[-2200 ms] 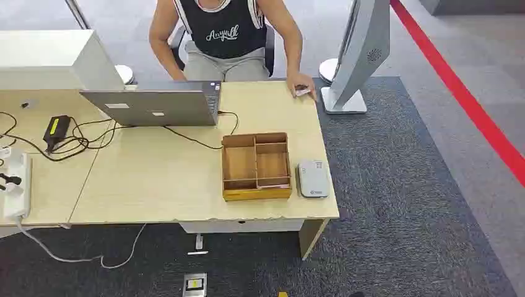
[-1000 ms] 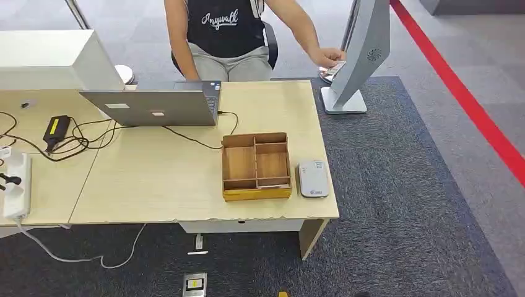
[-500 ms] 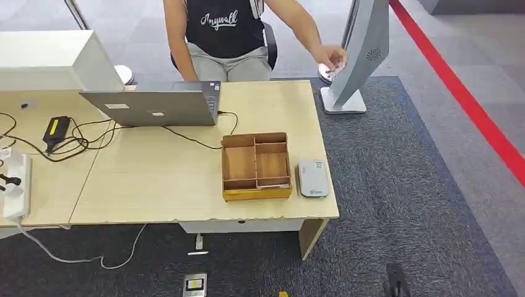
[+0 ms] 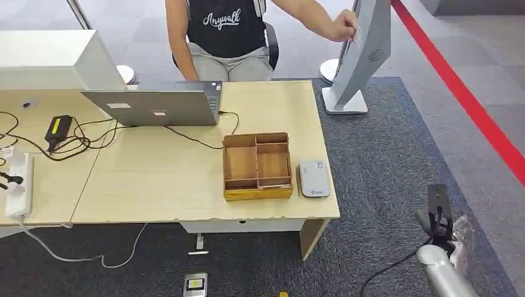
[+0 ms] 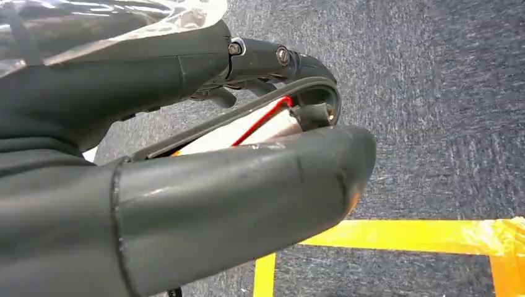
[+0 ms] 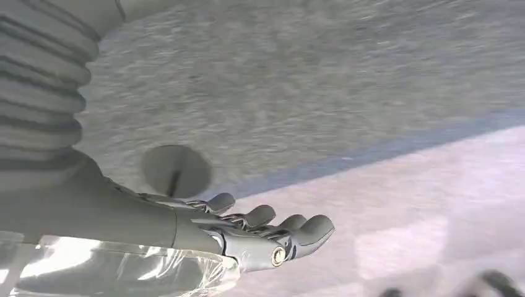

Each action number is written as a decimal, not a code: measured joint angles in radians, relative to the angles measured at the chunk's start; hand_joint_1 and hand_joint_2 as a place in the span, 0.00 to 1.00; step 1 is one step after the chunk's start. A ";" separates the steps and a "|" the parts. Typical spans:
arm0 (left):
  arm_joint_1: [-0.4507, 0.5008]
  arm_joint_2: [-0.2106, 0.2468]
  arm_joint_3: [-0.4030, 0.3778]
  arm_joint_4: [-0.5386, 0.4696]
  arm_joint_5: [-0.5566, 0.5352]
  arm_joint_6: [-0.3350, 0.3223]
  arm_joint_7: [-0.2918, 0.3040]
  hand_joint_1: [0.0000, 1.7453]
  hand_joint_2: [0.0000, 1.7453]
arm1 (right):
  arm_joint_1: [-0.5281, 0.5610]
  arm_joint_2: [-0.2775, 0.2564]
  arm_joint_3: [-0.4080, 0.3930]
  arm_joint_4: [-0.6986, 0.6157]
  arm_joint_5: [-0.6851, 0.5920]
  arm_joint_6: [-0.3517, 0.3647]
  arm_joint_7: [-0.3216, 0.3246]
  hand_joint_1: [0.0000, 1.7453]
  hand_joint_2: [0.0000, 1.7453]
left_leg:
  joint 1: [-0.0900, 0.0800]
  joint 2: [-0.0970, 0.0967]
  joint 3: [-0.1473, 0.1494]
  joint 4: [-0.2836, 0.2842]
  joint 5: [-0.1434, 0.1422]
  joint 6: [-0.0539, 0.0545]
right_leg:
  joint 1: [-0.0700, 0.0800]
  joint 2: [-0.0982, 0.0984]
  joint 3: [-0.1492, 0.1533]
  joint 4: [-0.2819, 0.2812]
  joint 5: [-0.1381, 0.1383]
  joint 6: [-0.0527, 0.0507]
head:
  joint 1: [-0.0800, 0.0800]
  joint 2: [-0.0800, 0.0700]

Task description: Pass the card to the sensor for recognition and then transmit it.

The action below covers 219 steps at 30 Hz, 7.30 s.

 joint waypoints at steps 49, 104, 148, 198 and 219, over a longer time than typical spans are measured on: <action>-0.001 -0.013 -0.069 0.000 0.025 0.021 0.022 0.00 0.00 | -0.245 0.051 0.353 -0.541 0.356 0.002 -0.087 0.00 1.00 | 0.000 0.000 -0.001 0.000 0.001 0.000 | 0.000 0.000 -0.001 0.001 0.000 0.000 | 0.000 0.000; 0.003 0.018 -0.193 0.000 0.034 0.005 0.020 0.00 0.00 | -0.759 0.187 0.823 -0.115 0.779 0.407 -0.004 1.00 1.00 | 0.001 0.000 -0.002 0.000 0.001 -0.001 | 0.001 0.000 -0.002 0.002 0.000 0.000 | 0.000 0.000; 0.009 0.019 -0.217 0.000 0.057 0.021 0.019 0.00 0.00 | -0.768 0.184 0.907 -0.015 0.675 0.336 -0.022 1.00 1.00 | 0.001 0.000 -0.001 0.000 0.001 -0.001 | 0.001 0.000 -0.002 0.002 0.000 0.000 | 0.000 0.000; 0.009 0.021 -0.249 0.000 0.094 0.025 0.031 0.00 0.00 | -0.476 0.000 0.867 -0.081 0.522 0.290 0.010 1.00 1.00 | 0.001 0.000 -0.001 0.000 0.001 -0.001 | 0.001 0.000 -0.002 0.001 0.001 0.000 | 0.000 0.000; 0.009 0.022 -0.267 -0.001 0.113 0.022 0.025 0.00 0.00 | -0.459 0.059 0.871 -0.023 0.499 0.279 -0.026 1.00 1.00 | 0.001 0.000 -0.001 0.000 0.001 -0.001 | 0.001 0.000 -0.002 0.001 0.001 0.000 | 0.000 0.000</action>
